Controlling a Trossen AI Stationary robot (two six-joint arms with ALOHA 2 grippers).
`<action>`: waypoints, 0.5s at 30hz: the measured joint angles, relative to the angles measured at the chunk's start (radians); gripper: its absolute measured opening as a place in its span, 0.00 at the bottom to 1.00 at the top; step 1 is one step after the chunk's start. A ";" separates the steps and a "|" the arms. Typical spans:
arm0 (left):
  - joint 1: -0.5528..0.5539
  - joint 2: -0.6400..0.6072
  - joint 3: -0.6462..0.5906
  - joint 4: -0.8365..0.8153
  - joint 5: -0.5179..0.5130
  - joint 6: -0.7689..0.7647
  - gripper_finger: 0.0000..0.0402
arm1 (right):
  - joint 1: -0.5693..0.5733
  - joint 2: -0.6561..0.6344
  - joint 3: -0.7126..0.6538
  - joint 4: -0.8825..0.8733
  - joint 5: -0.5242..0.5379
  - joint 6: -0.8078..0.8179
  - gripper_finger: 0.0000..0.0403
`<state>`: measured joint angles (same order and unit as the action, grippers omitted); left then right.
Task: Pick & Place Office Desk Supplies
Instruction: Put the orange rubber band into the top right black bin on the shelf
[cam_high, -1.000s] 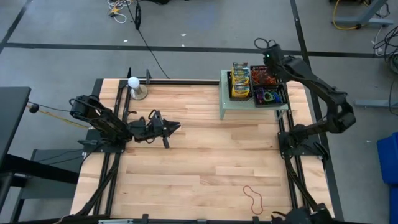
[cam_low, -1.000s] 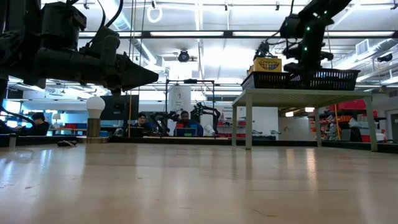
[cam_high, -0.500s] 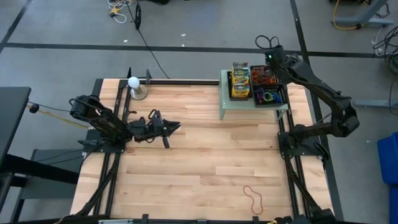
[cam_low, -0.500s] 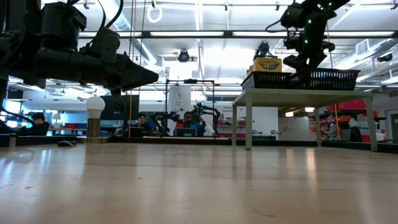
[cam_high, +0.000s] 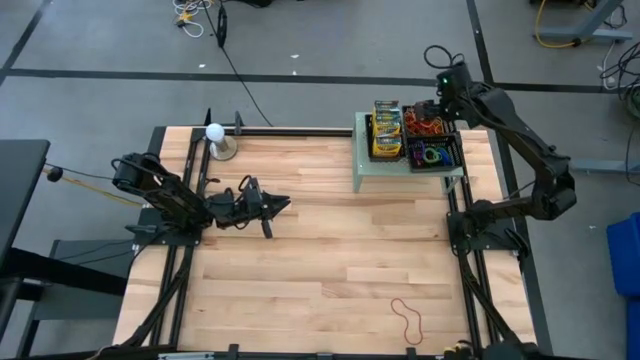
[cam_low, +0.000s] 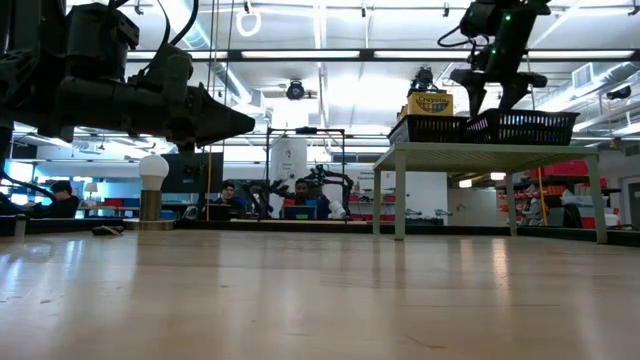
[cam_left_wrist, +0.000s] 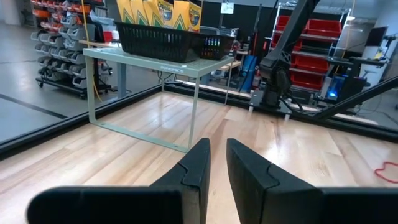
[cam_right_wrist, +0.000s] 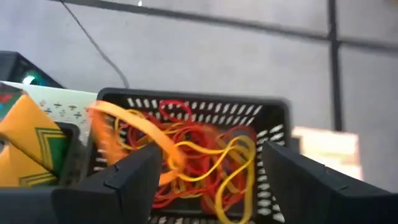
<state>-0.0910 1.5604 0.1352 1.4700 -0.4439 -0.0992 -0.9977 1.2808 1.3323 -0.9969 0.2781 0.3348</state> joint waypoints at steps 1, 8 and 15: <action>0.000 0.000 0.000 0.000 0.000 -0.009 0.14 | -0.009 0.009 0.000 -0.004 -0.025 0.024 0.71; 0.000 0.000 0.000 0.000 0.025 -0.034 0.14 | -0.088 0.062 0.000 0.013 -0.166 0.158 0.77; -0.001 0.000 0.000 0.000 0.034 -0.059 0.14 | -0.085 0.036 0.063 -0.009 -0.232 -0.010 0.71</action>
<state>-0.0917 1.5608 0.1352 1.4704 -0.4103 -0.1584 -1.0824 1.3167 1.3954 -1.0060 0.0457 0.3248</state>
